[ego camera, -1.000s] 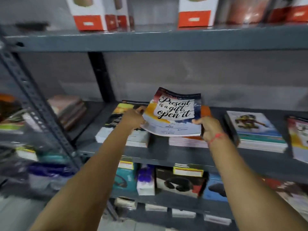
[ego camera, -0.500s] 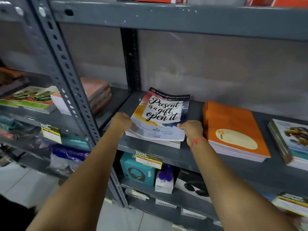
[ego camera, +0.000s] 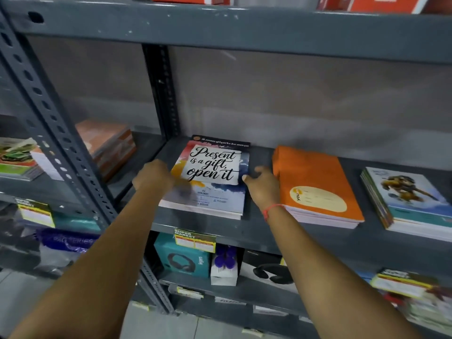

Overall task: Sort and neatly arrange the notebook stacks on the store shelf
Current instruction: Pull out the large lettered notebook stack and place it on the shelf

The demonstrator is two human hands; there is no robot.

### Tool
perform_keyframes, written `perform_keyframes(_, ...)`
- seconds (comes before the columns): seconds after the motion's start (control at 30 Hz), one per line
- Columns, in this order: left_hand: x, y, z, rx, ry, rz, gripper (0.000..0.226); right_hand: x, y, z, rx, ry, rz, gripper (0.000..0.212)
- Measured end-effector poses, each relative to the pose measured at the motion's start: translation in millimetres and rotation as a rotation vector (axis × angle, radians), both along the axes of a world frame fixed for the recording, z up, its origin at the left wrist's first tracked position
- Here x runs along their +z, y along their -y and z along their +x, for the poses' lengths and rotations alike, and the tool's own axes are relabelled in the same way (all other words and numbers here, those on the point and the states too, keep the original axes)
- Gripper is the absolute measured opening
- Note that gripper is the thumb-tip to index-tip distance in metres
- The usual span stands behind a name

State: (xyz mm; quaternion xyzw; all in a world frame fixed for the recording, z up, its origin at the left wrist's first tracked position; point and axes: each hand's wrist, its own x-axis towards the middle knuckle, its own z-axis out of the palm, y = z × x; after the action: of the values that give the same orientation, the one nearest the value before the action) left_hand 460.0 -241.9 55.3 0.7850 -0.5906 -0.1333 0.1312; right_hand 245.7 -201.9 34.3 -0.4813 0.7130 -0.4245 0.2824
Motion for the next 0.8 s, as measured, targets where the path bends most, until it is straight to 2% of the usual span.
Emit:
perform_keyframes(0.1, 15.9, -6.4, -55.4, -0.105, -0.06, -0.174, 0.021, 16.5, -9.5, -31.5, -0.091, 0.023, -0.133, 0.027)
perform_keyframes(0.23, 34.0, -28.1, -164.3, -0.328, -0.194, -0.343, 0.026, 31.5, -37.7, -110.0, -0.26, -0.166, -0.309, 0.023)
perform_keyframes(0.33, 39.1, -47.7, -255.5, -0.539, -0.272, -0.409, 0.027, 38.5, -68.3, -185.7, -0.414, -0.273, -0.348, 0.025)
perform_keyframes(0.43, 33.5, -71.1, -348.2, -0.66, -0.385, -0.294, 0.028, 31.8, -101.7, -267.4, -0.558, -0.306, -0.288, 0.026)
perform_keyframes(0.57, 6.5, -126.0, -477.9, -0.847, -0.492, -0.017, 0.026, 9.2, -158.9, -388.2, -0.681, -0.342, -0.107, 0.027)
perform_keyframes(0.7, -28.5, -168.3, -557.1, -0.804, -0.489, 0.272, 0.032, -24.6, -208.4, -483.6, -0.637, -0.36, 0.272, 0.033)
perform_keyframes(0.8, -46.5, -186.0, -590.7, -0.767, -0.402, 0.293, 0.017, -50.0, -242.4, -525.2, -0.683, -0.332, 0.449, 0.039)
